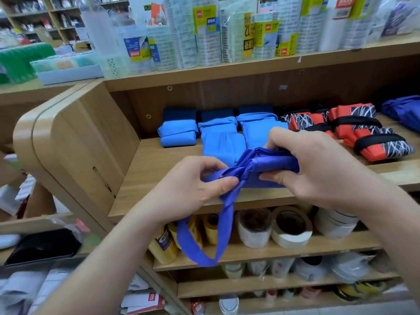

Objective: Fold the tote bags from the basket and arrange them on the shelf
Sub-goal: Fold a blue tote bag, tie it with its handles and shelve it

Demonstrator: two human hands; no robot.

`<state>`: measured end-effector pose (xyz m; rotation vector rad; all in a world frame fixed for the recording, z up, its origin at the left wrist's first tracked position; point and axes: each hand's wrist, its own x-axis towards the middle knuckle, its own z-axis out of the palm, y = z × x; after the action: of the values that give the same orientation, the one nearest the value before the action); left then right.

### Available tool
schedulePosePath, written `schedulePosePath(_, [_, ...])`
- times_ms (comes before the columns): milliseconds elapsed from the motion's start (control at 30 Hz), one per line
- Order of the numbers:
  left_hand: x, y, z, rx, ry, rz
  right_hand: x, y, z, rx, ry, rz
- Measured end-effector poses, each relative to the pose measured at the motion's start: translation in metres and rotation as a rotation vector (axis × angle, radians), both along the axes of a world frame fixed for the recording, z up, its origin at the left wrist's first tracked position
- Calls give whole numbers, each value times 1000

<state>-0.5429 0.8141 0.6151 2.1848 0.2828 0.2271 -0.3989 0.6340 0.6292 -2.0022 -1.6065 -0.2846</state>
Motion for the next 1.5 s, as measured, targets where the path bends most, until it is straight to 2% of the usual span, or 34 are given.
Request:
schedulePosePath(67, [-1,9,1,-51,6,47,1,-4,2,21,-31,-10])
schedulePosePath(133, [-12,29,3,-191,-45,59,9,-13,4,34,-73,-60])
schedulePosePath(267, [-31,50,0,-735,-356,53,25,-25,4,92,30,-124])
schedulePosePath(367, [-28,43,-8,-1027,-516,84,24,-21,-2,94,101,-110])
schedulePosePath(467, [-27,36,-8,-1094,-552,108,24,-19,-5,59,178,-110])
schedulePosePath(533, [-33,34,-3,-942,-504,45,25,-19,-2,24,202,-113])
schedulePosePath(567, [-37,35,0,-762,-451,20,26,-20,1,-1,214,-108])
schedulePosePath(667, [-40,45,-1,76,-242,47,26,-19,5,-82,234,-87])
schedulePosePath(733, [-35,43,-7,602,-271,83,23,-14,7,-126,237,-66])
schedulePosePath(767, [-32,41,-11,802,-317,108,23,-11,6,-145,237,-56])
schedulePosePath(800, [-30,39,-13,933,-367,148,23,-10,5,-164,230,-54])
schedulePosePath(867, [-28,42,-11,1062,-457,246,25,-9,5,-190,221,-64])
schedulePosePath(967, [-33,52,-6,1107,-433,210,28,-11,5,-189,272,-52])
schedulePosePath(1067, [-46,51,2,800,-315,-6,32,-11,4,-222,304,-82])
schedulePosePath(1233, [-49,50,24,-135,-320,-397,28,-4,4,-245,376,-41])
schedulePosePath(1433, [-31,36,29,-685,-481,-385,9,1,10,-201,357,54])
schedulePosePath(1500, [-24,34,29,-896,-467,-418,1,0,14,-186,244,68])
